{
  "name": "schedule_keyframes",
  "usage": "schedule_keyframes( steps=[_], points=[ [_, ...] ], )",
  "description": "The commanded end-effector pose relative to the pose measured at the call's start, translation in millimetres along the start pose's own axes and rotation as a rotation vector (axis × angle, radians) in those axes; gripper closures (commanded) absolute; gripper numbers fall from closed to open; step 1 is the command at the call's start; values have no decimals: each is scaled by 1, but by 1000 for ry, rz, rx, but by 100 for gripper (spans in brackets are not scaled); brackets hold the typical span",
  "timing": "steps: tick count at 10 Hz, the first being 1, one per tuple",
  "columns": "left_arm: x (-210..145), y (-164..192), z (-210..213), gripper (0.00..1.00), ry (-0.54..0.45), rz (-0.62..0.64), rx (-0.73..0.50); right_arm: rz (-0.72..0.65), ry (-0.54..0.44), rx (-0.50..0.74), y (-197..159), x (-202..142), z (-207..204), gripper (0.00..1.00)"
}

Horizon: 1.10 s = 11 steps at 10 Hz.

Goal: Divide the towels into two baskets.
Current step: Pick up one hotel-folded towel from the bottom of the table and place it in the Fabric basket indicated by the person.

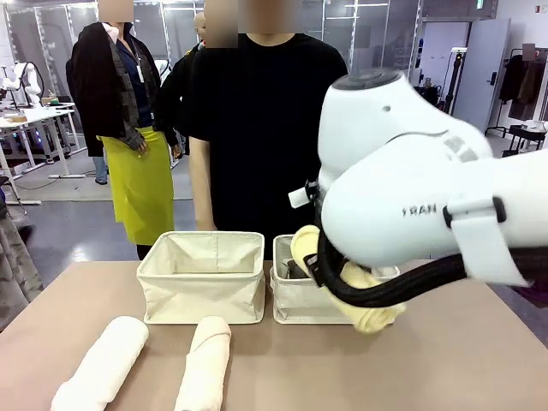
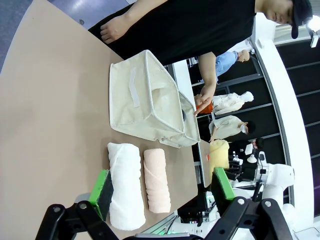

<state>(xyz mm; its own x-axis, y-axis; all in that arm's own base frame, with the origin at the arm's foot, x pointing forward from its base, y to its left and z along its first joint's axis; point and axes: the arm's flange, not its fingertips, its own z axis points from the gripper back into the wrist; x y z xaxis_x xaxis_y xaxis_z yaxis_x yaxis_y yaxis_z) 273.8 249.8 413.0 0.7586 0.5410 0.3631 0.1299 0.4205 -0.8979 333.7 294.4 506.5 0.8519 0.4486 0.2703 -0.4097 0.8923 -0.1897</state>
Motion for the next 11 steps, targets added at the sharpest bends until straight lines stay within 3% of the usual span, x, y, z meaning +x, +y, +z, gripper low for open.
schedule_keyframes(
  steps=[1, 3, 5, 7, 8, 9, 11],
  points=[
    [0, 0, 2, 0, -9, -3, -9, 291, -53, -2, -35, 22, 13, 58],
    [0, 0, 2, 0, -9, -3, -9, 691, -98, -27, -58, 38, 12, 58],
    [0, 0, 2, 0, -9, -3, -9, 891, -67, -32, -70, 62, 0, 58],
    [0, 0, 2, 0, -9, -3, -9, 902, -42, -45, -75, 87, -16, 58],
    [0, 0, 2, 0, -9, -3, -9, 772, -31, -38, -75, 95, -25, 58],
    [0, 0, 2, 0, -9, -3, -9, 906, -27, -29, -73, 72, -14, 58],
    [0, 0, 2, 0, -9, -3, -9, 906, -27, -29, -73, 72, -14, 58]
  ],
)
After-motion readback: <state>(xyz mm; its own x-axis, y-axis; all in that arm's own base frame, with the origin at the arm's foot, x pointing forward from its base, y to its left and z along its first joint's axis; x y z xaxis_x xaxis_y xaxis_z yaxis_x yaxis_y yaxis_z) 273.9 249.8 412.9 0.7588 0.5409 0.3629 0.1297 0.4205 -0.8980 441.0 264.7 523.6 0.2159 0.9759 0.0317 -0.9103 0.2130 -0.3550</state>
